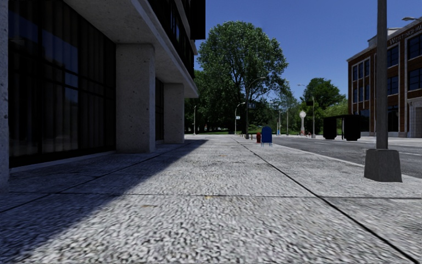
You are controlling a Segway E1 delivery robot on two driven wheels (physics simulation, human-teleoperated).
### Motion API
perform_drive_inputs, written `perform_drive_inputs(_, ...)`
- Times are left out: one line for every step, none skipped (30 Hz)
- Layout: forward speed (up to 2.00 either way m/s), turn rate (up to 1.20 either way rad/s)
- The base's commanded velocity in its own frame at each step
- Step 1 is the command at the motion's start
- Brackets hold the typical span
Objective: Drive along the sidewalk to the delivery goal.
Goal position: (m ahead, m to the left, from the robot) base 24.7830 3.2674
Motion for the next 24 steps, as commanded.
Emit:
perform_drive_inputs(2.00, 0.00)
perform_drive_inputs(2.00, 0.00)
perform_drive_inputs(2.00, 0.00)
perform_drive_inputs(2.00, 0.00)
perform_drive_inputs(2.00, 0.00)
perform_drive_inputs(2.00, 0.00)
perform_drive_inputs(2.00, 0.00)
perform_drive_inputs(2.00, 0.00)
perform_drive_inputs(2.00, 0.00)
perform_drive_inputs(2.00, 0.00)
perform_drive_inputs(2.00, 0.00)
perform_drive_inputs(2.00, 0.00)
perform_drive_inputs(2.00, 0.00)
perform_drive_inputs(2.00, 0.00)
perform_drive_inputs(2.00, 0.00)
perform_drive_inputs(2.00, 0.00)
perform_drive_inputs(2.00, 0.00)
perform_drive_inputs(2.00, 0.00)
perform_drive_inputs(2.00, 0.00)
perform_drive_inputs(2.00, 0.00)
perform_drive_inputs(2.00, 0.00)
perform_drive_inputs(2.00, 0.00)
perform_drive_inputs(2.00, 0.00)
perform_drive_inputs(2.00, 0.00)
